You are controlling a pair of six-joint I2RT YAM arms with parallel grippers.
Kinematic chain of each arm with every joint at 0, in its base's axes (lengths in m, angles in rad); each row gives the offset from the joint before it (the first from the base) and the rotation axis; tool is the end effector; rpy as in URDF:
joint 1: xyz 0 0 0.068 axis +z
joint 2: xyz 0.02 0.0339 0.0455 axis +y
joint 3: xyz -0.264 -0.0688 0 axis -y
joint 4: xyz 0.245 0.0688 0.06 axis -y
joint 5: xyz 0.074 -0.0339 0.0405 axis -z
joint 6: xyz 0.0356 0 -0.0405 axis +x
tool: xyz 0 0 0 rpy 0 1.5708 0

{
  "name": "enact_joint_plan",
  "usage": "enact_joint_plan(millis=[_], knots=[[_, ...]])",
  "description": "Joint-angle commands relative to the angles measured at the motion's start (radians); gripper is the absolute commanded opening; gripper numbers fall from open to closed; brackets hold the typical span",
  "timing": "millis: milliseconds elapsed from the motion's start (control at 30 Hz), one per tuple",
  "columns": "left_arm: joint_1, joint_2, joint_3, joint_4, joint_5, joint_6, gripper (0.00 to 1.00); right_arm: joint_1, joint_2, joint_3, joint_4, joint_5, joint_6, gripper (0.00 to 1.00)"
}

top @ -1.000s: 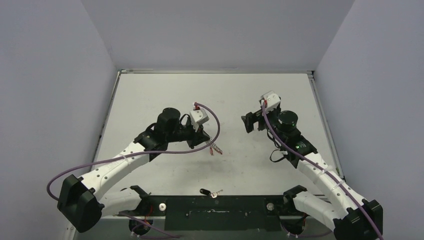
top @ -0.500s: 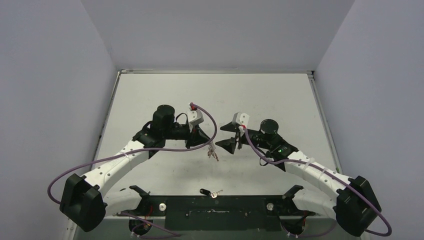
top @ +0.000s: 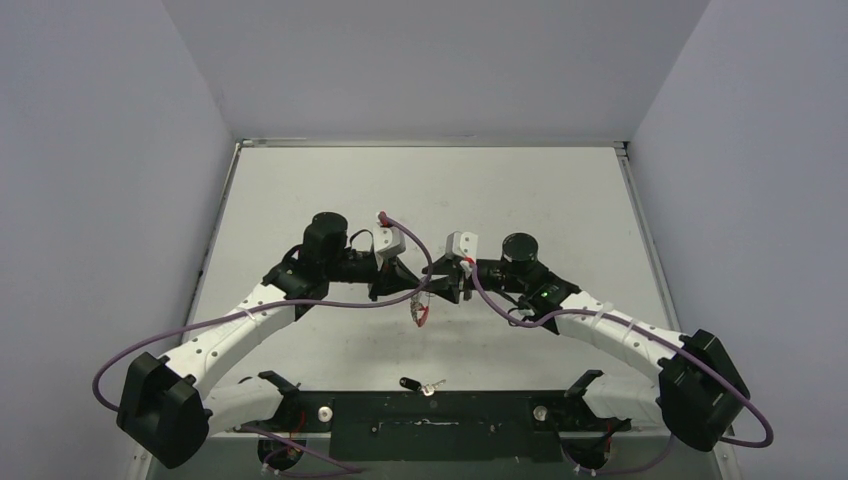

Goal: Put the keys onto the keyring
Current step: Adjust the keyring.

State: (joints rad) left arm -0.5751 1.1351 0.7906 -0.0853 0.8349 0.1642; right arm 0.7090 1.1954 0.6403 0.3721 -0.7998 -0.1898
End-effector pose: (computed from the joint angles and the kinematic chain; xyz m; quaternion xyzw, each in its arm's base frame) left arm 0.1941 -0.1573 0.2858 0.4821 0.6383 -0.4348 0.4137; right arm 0.1809 0.1888 0.2630 -0.5319 0.5296 0.4405 0.4925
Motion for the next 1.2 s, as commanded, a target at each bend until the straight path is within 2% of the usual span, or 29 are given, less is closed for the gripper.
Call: enact_joint_plan(millis=[0,167,300,400,433,733,767,867,900,1000,1167], knots=[[0.003,-0.023,0.016,0.028,0.032,0.017,0.00,0.012,0.015,0.054,0.023,-0.055,-0.037,0.33],[0.003,-0.020,0.019,0.027,0.029,0.016,0.00,0.016,0.035,0.079,-0.029,-0.103,-0.065,0.20],[0.003,-0.021,0.021,0.022,0.029,0.015,0.00,0.018,0.043,0.092,-0.070,-0.110,-0.087,0.15],[0.002,-0.023,0.022,0.021,0.027,0.014,0.00,0.018,0.043,0.097,-0.081,-0.107,-0.097,0.02],[0.003,-0.024,0.023,0.020,0.027,0.014,0.00,0.018,0.044,0.099,-0.090,-0.103,-0.102,0.00],[0.003,-0.037,0.023,0.025,0.006,0.011,0.00,0.018,0.029,0.096,-0.143,-0.051,-0.141,0.00],[0.003,-0.042,0.021,0.025,-0.003,0.011,0.06,0.018,0.024,0.090,-0.139,-0.036,-0.140,0.00],[0.003,-0.063,0.013,0.025,-0.048,0.009,0.35,0.014,0.005,0.072,-0.129,-0.022,-0.137,0.00],[0.003,-0.072,0.007,0.026,-0.064,0.012,0.39,0.012,-0.003,0.064,-0.124,-0.020,-0.137,0.00],[0.004,-0.103,-0.020,0.032,-0.104,0.022,0.44,0.011,-0.031,0.038,-0.103,-0.024,-0.131,0.00],[0.004,-0.159,-0.102,0.110,-0.106,0.045,0.45,0.010,-0.082,-0.023,-0.039,-0.027,-0.111,0.00]])
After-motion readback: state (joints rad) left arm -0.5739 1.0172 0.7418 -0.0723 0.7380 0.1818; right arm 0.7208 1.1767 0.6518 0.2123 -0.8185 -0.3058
